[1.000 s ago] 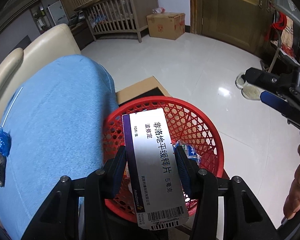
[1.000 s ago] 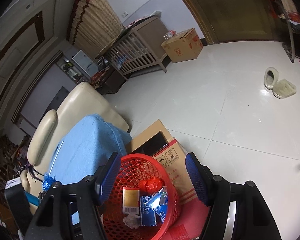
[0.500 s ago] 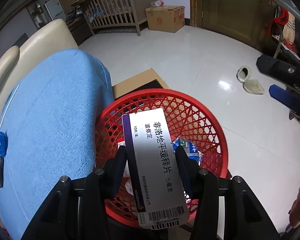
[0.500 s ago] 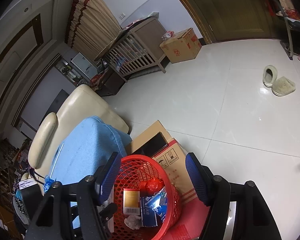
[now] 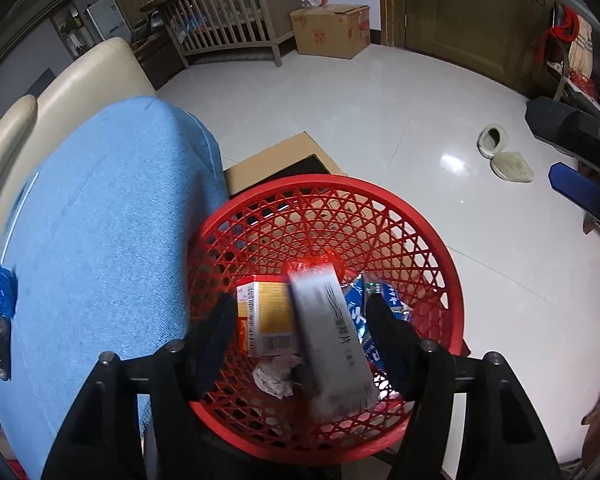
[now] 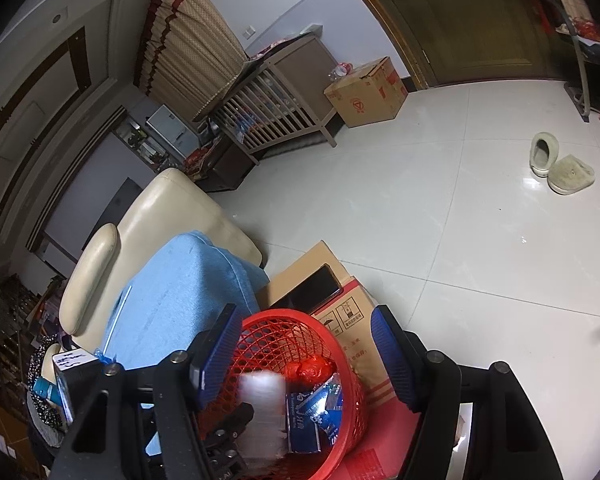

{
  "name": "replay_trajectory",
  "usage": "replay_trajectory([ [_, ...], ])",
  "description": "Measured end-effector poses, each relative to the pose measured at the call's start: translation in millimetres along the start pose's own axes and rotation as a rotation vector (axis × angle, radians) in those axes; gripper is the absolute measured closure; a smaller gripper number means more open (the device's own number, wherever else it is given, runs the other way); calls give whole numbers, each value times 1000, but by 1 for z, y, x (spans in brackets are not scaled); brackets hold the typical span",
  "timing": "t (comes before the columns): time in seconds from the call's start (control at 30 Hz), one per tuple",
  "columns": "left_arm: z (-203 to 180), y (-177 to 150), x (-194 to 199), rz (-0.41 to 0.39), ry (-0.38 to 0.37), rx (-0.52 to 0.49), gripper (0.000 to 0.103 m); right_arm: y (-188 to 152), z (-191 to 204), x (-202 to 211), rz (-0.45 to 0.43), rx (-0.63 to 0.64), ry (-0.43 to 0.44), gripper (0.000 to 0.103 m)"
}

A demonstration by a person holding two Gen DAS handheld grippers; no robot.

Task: Collect trash
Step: 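Lower the white box into the basket and open the left tool, then move both open tools back over the table toward the bags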

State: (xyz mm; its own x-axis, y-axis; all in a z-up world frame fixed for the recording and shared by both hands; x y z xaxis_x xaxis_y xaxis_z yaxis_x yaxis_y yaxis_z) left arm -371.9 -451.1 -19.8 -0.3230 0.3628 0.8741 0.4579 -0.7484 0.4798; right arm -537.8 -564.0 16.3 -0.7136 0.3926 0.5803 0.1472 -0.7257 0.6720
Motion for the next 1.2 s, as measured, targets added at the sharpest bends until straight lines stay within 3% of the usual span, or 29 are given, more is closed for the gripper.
replay_trajectory([
  [0.23,13,-1,6,-3,-5,33,35,0,7,-1,3,12,8,32],
  [0.5,49,-5,29,-43,-5,103,35,-5,42,-6,22,69,40,32],
  [0.8,148,-45,59,-100,11,303,35,-33,114,-23,96,216,107,32],
  [1.2,283,-113,59,-111,75,626,35,-112,235,-51,272,527,202,32],
])
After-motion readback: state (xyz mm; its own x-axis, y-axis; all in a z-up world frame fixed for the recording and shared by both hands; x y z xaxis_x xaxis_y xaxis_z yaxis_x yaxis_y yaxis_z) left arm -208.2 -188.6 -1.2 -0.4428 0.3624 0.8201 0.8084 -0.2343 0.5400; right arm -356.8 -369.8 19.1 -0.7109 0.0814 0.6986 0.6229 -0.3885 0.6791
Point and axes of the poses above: each gripper's, at about its wrist camera, not at the fingertips, and x roughly against the way its jaws point, z to its left, y to its top, the point moved 4 cm from there along -x, roughly the way its jaws point, and after that the axes turned 11 degrees about x, right-handed, at the moved point
